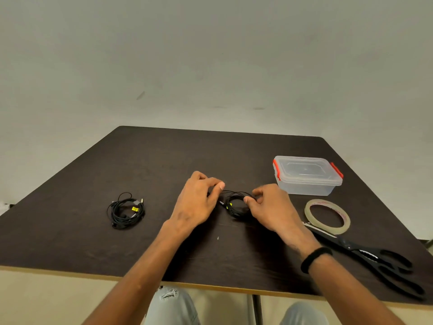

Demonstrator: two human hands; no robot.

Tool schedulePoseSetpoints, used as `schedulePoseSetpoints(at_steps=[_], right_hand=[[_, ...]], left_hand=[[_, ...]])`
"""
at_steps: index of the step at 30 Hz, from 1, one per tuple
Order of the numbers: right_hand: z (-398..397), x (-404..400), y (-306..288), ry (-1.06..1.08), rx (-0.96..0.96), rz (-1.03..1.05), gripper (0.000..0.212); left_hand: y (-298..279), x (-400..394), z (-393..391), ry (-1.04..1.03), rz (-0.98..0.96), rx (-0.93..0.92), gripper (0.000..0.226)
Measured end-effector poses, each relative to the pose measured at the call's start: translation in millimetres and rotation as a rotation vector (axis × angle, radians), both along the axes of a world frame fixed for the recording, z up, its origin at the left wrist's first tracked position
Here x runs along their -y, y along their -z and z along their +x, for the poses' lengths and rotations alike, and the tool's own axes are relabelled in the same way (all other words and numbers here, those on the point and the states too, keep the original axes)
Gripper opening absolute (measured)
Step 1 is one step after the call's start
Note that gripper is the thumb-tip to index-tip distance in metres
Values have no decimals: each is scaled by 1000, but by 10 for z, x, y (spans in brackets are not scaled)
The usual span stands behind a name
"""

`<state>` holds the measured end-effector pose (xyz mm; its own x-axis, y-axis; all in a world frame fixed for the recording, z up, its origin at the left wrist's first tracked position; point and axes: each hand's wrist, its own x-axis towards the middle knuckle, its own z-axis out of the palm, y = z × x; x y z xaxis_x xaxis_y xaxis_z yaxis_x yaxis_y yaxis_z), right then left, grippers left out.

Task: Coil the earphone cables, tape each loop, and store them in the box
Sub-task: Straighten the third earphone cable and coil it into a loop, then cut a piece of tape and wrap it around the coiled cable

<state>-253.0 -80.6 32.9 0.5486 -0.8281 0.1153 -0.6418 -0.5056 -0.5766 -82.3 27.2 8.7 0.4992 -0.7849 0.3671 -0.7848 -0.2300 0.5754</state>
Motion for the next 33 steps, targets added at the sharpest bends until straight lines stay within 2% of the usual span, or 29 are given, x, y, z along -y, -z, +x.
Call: schedulePoseSetpoints(at_steps=[2,6,10,13,16,19,23,26,30,33], right_hand=[[-27,-19,-33,-25,20,10,42],[-53,-59,-78,-52,19,-14,45],[-88,-82,-108,-63,46,-11,49],[-157,-59,-146,-71,136,-37,40],[-322,5,-243,-73,221,-103,24],[-594,90,-367,-60,225,-156,19],[-1074,263,-451,12,151,-168,12],[-1503,343,-481,22,-7,-154,13],[-2039,332,-440,-22,-272,-99,22],[-2312,294,-357,-55,-321,-95,21]], left_hand=[[-19,6,19,30,-5,5,34],[-30,-12,0,53,-35,3,44],[-48,-68,-68,8,-184,25,31],[-79,-99,-101,-43,-266,53,27],[-142,-67,-194,-29,-257,66,25],[-235,5,-423,22,-251,133,22],[-304,170,-907,157,-214,218,17],[-241,345,-1288,287,-90,199,22],[-181,528,-1593,254,86,59,29],[-192,615,-1669,211,166,44,28]])
